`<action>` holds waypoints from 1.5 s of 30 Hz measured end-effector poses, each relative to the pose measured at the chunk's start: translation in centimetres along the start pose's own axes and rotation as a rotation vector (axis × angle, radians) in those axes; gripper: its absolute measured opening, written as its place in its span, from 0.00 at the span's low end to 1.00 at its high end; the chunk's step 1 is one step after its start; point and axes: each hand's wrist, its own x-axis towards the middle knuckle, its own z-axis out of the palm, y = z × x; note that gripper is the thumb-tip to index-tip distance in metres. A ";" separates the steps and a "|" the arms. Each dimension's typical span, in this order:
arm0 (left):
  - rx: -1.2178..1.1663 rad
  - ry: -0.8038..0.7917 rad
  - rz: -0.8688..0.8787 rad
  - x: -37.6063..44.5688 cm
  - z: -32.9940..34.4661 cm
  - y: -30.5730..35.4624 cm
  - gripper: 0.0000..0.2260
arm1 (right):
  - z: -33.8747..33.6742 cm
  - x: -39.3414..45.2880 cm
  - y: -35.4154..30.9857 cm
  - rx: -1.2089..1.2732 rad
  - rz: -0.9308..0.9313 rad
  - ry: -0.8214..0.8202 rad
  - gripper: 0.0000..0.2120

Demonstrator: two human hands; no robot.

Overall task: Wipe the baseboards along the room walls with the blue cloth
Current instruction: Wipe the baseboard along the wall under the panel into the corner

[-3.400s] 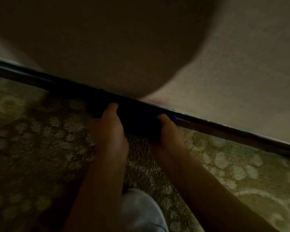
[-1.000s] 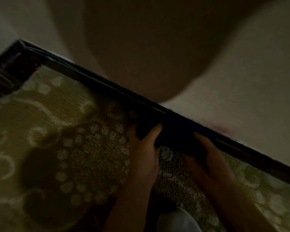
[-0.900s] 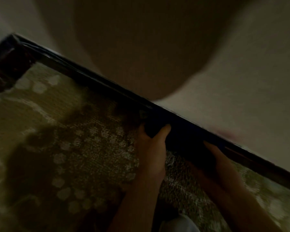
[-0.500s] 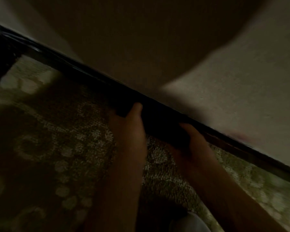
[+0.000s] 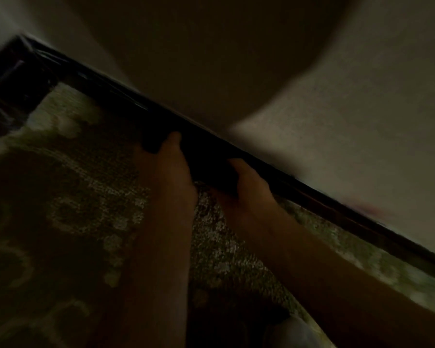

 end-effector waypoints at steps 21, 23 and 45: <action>0.252 -0.395 -0.123 -13.1 -5.7 -3.2 0.22 | -10.8 -7.9 2.7 0.108 -0.094 0.144 0.25; 0.202 -0.379 -0.136 -12.2 -5.9 -4.9 0.25 | -11.7 -6.8 3.1 0.125 -0.122 0.129 0.25; 0.259 -0.326 -0.123 -12.7 3.4 -9.5 0.31 | -14.9 -4.8 -2.0 0.395 -0.255 0.357 0.18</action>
